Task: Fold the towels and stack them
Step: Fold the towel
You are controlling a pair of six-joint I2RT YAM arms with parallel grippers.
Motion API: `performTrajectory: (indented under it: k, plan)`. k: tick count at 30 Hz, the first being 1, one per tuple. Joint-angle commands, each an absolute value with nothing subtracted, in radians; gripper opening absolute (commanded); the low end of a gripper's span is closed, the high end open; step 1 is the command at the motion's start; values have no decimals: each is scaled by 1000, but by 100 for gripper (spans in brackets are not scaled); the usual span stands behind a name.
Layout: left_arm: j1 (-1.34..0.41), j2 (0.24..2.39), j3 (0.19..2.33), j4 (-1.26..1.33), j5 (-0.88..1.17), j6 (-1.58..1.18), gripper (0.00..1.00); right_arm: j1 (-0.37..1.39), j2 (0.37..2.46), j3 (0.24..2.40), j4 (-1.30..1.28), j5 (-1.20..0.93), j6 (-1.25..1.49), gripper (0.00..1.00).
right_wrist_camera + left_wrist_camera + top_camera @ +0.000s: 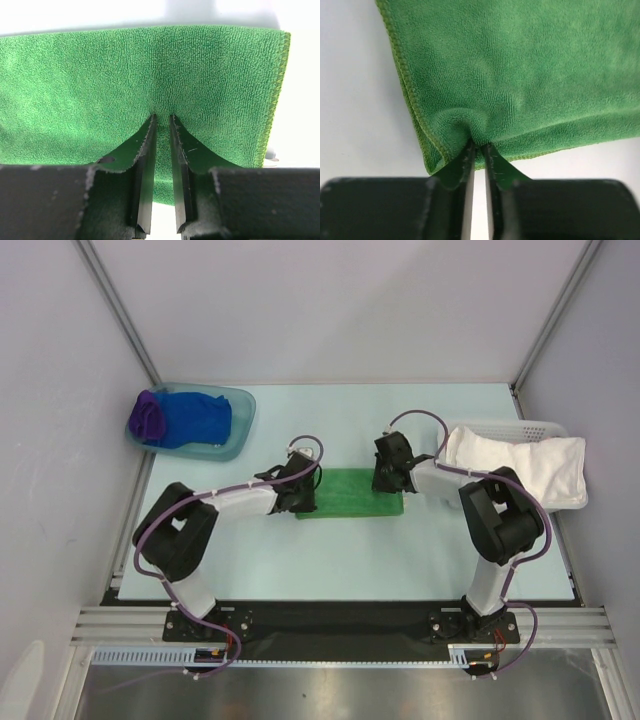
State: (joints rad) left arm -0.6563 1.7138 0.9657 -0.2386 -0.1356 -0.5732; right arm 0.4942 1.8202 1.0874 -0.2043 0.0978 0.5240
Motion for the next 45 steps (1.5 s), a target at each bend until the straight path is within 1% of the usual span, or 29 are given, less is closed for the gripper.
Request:
performTrajectory:
  k: [1,3,5,14,15,16,17,19,20,22,23,26,29,34,36,40,41,43,45]
  plan:
    - [-689,1704,948,-250,-173,-571,14,492,1842,1117,-173,112,529,22]
    - [-699,1680,936,-270,-190,-566,10,486,1845,1114,-172,113,529,21]
    - [-706,1660,914,-276,-190,-558,0,480,1848,1114,-172,112,528,22]
    - [-707,1572,856,-291,-130,-526,1,457,1844,1115,-170,98,529,22]
    - [-707,1565,856,-294,-129,-526,8,457,1842,1115,-170,98,528,22]
    - [-706,1557,856,-298,-126,-529,20,457,1842,1118,-170,98,528,21]
    - [-706,1534,864,-299,-112,-529,35,457,1841,1118,-172,94,528,21]
    - [-703,1508,876,-304,-98,-541,41,457,1823,1115,-176,91,525,23]
    - [-698,1484,900,-314,-109,-548,46,459,1815,1114,-175,89,522,24]
    - [-681,1459,939,-363,-142,-577,47,459,1796,1115,-183,87,515,25]
    - [-666,1439,948,-382,-175,-595,48,459,1778,1117,-187,92,509,27]
    - [-586,1401,940,-384,-169,-643,49,463,1734,1109,-195,107,500,28]
    - [-522,1396,943,-367,-129,-654,50,477,1707,1108,-202,107,497,29]
    - [-506,1468,983,-324,-48,-634,50,489,1677,1089,-238,159,486,29]
    - [-505,1486,1000,-310,-28,-623,50,482,1669,1082,-256,213,471,30]
    - [-506,1525,1035,-325,-8,-612,49,433,1654,1039,-250,259,451,36]
    - [-506,1526,1035,-325,11,-611,49,414,1654,1034,-249,261,445,39]
    - [-506,1525,1035,-330,21,-604,49,397,1658,1013,-249,246,434,43]
    - [-508,1520,1032,-334,37,-595,49,374,1655,993,-226,218,430,49]
